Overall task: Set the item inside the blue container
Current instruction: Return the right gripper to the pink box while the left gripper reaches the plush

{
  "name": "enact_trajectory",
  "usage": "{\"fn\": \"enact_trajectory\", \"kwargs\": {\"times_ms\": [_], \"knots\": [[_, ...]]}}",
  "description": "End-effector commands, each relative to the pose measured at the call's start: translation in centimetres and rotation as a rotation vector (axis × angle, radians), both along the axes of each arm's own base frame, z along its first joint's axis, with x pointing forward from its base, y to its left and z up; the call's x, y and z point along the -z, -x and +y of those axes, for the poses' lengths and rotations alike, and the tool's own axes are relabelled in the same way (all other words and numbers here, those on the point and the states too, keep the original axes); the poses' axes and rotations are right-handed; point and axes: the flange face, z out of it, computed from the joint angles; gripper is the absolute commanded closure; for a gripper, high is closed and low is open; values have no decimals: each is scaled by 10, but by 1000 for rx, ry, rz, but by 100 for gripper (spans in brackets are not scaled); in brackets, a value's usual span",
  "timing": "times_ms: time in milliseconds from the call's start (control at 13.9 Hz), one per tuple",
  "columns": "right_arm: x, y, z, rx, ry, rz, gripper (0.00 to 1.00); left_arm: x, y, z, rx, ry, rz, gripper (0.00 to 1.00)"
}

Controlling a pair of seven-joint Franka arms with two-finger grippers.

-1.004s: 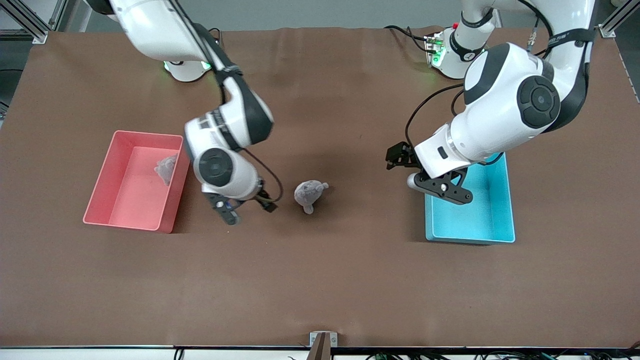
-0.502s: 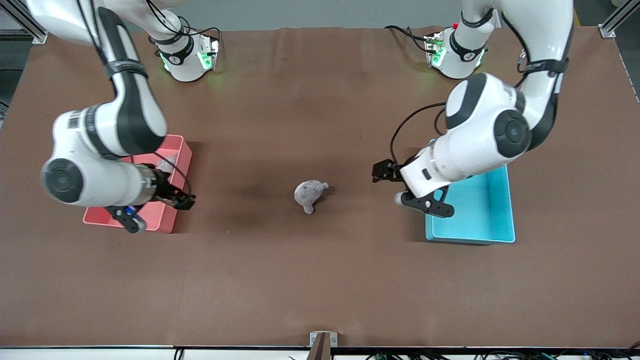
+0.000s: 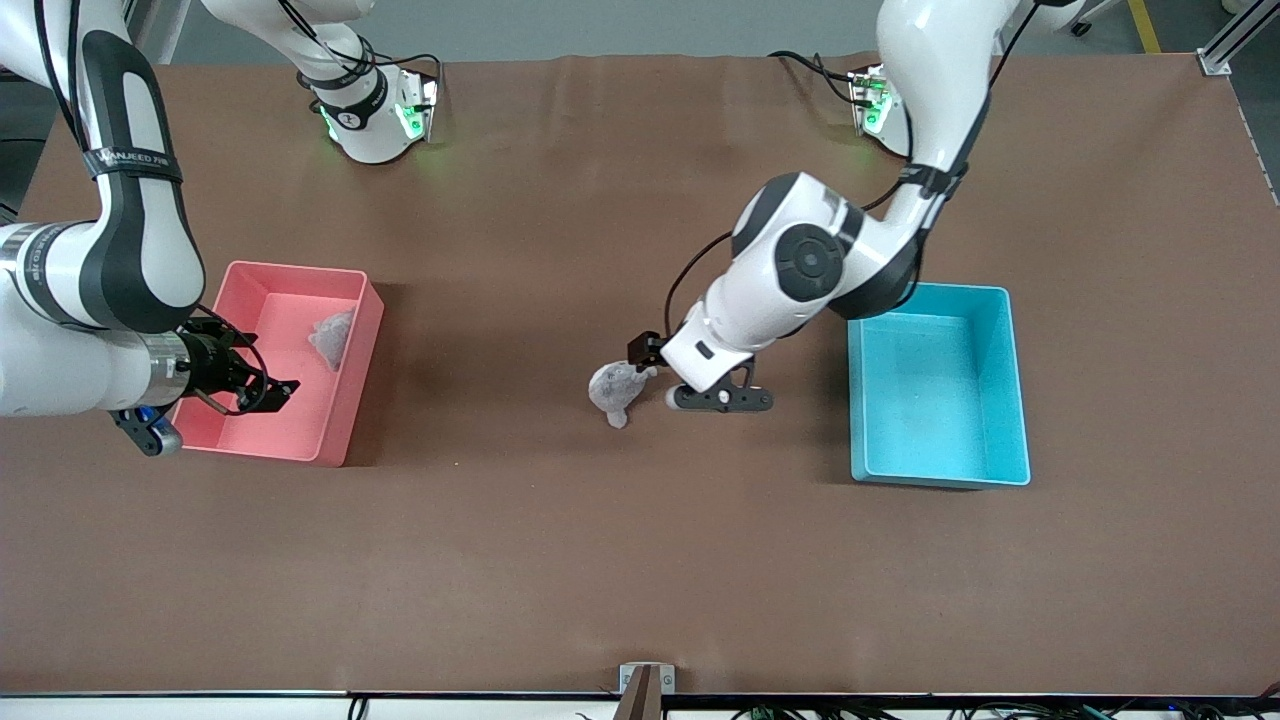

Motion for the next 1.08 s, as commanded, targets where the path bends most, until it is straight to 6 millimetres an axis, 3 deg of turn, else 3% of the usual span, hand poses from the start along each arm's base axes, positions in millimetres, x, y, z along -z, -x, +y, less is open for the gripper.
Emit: {"fn": "enact_trajectory", "kwargs": {"times_ms": [0,143,430,1004], "knots": [[28,65,-5,39,-3,-44,2,24,9,-28,-22,-18,-55,0],[52,77,-30,104,-11,-15,2,49,14,-37,5,-37,-86,0],[95,99,-39,191,-35,-17,2,75,25,-50,88,-109,-132,0],[143,101,-50,281,-68,0,0,94,41,-74,103,-64,-175,0]]}}
